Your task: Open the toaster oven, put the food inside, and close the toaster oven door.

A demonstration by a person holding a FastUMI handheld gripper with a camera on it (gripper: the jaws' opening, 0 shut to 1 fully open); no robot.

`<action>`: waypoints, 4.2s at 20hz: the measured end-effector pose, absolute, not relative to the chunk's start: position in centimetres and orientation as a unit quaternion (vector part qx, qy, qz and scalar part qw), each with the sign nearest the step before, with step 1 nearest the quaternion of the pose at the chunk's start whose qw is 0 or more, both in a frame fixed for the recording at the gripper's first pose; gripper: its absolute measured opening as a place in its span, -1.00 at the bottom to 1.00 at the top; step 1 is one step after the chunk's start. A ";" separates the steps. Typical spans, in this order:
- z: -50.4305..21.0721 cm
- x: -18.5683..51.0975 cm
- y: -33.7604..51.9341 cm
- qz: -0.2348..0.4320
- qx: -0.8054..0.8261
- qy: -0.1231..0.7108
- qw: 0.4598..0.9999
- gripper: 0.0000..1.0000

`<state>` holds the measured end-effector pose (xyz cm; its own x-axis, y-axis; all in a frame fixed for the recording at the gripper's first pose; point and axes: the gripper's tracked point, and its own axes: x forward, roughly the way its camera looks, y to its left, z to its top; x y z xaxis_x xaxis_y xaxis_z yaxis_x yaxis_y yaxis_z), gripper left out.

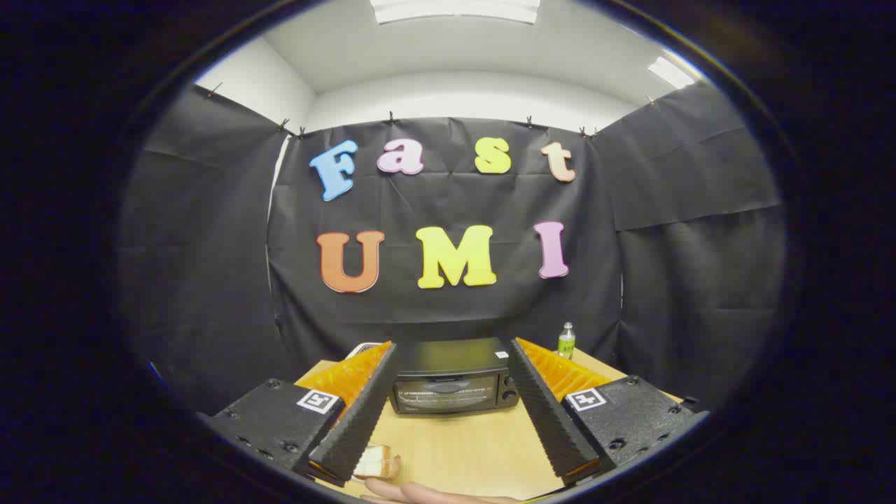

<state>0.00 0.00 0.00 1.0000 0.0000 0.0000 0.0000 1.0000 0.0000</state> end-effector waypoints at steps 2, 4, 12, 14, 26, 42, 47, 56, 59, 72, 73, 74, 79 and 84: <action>-0.5 0.6 -0.6 -0.006 0.002 0.006 1.000 1.00; -1.3 1.3 -1.7 -0.018 0.011 0.014 1.000 1.00; -3.8 3.8 -2.2 -0.017 -0.017 0.045 0.999 1.00; -4.1 4.1 -2.1 -0.017 -0.025 0.048 0.998 1.00; -5.0 10.4 -2.0 -0.013 -0.022 0.045 0.999 1.00; -15.0 30.2 1.7 0.033 -0.064 0.119 0.990 1.00; -17.0 31.5 1.9 0.020 -0.049 0.138 0.989 1.00; -20.1 31.8 0.8 0.020 -0.020 0.195 0.980 1.00; -21.6 30.8 0.1 0.008 -0.022 0.229 0.973 1.00; -23.4 25.1 -0.2 0.022 -0.034 0.236 0.971 0.92; -23.9 24.9 -0.3 0.026 -0.037 0.239 0.970 0.92; -24.1 24.5 -0.3 0.028 -0.037 0.238 0.970 0.91; -25.9 21.9 -0.6 0.035 -0.043 0.240 0.969 0.91; -28.6 19.2 -0.9 0.035 -0.042 0.246 0.968 0.91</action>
<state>19.21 -0.94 -28.62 0.8768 0.0465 -0.4787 -0.0873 0.9942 -0.0633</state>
